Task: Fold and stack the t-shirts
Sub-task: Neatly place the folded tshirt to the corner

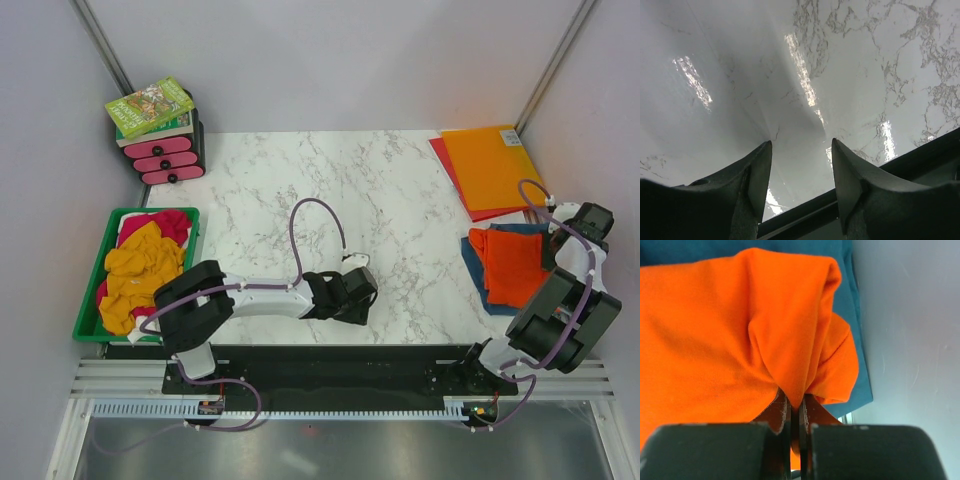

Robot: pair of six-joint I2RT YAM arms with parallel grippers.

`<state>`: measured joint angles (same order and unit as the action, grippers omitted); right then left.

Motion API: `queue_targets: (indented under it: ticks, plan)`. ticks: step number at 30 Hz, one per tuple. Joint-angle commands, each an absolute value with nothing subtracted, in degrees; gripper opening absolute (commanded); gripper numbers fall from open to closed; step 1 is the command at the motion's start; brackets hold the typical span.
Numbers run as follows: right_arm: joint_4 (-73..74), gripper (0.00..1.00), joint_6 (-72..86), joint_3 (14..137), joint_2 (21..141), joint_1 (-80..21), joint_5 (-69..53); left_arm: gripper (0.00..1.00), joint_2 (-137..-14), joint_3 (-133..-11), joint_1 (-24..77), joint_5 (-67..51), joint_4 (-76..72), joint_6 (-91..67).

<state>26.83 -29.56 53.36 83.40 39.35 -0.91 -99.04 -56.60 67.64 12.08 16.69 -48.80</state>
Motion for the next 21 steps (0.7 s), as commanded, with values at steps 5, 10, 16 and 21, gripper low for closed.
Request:
queue_targets:
  ticks: [5,10,16,21]
  plan:
    - [24.17,0.0,-27.95,60.37,84.19,37.27,-4.22,0.58,-103.27,-58.36,68.29,11.69,17.05,-48.6]
    - [23.56,0.0,-26.19,61.52,89.72,37.18,-0.54,0.58,-102.57,-57.75,68.2,12.22,17.23,-48.69]
    - [22.32,0.37,-24.44,59.86,87.99,37.27,0.79,0.58,-102.74,-57.65,68.2,12.22,17.23,-48.52]
    - [22.41,0.93,-22.94,59.85,78.61,37.27,-2.89,0.59,-102.39,-57.66,68.38,12.13,16.96,-48.34]
